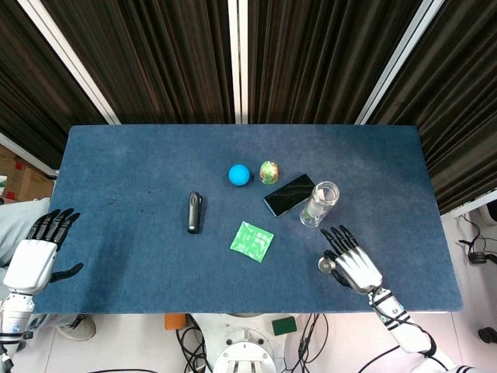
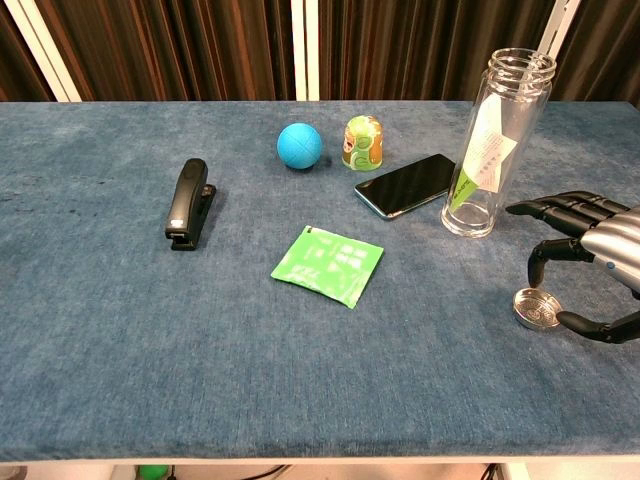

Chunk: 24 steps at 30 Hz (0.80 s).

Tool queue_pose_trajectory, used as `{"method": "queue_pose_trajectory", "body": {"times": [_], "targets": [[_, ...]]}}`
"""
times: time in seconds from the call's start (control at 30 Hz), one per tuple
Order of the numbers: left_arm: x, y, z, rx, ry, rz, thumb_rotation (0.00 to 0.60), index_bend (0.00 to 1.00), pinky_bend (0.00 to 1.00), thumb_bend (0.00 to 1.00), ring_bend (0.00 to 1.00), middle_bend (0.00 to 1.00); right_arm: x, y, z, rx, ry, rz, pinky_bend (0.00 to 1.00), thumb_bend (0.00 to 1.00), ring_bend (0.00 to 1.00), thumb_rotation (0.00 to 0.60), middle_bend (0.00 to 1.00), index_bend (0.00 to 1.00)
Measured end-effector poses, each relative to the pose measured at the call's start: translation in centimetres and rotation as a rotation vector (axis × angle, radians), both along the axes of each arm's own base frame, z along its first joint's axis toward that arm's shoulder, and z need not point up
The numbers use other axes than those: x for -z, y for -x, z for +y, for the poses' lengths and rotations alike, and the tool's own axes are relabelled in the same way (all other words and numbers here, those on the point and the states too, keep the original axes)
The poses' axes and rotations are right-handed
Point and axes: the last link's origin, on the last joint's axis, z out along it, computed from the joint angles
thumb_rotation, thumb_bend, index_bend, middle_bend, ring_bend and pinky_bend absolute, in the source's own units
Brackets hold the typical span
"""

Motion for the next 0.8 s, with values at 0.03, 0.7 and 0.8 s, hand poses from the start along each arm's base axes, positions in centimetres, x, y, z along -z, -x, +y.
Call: {"method": "queue_pose_trajectory", "body": {"times": [0.03, 0.7, 0.8], "targets": [[-0.01, -0.02, -0.04, 0.000, 0.000, 0.001, 0.600, 0.10, 0.12, 0.03, 0.05, 0.08, 0.04, -0.04, 0.00, -0.002, 0.000, -0.002, 0.00, 0.33, 0.00, 0.600, 0.01, 0.46], [-0.14, -0.08, -0.32, 0.001, 0.000, 0.005, 0.600, 0.10, 0.12, 0.03, 0.05, 0.08, 0.84, -0.26, -0.26, -0.022, 0.010, -0.004, 0.00, 0.36, 0.00, 0.600, 0.03, 0.56], [-0.13, -0.05, -0.30, -0.001, 0.001, 0.004, 0.600, 0.10, 0.12, 0.03, 0.05, 0.08, 0.97, -0.37, -0.34, -0.028, 0.010, -0.007, 0.00, 0.37, 0.00, 0.600, 0.04, 0.58]]}}
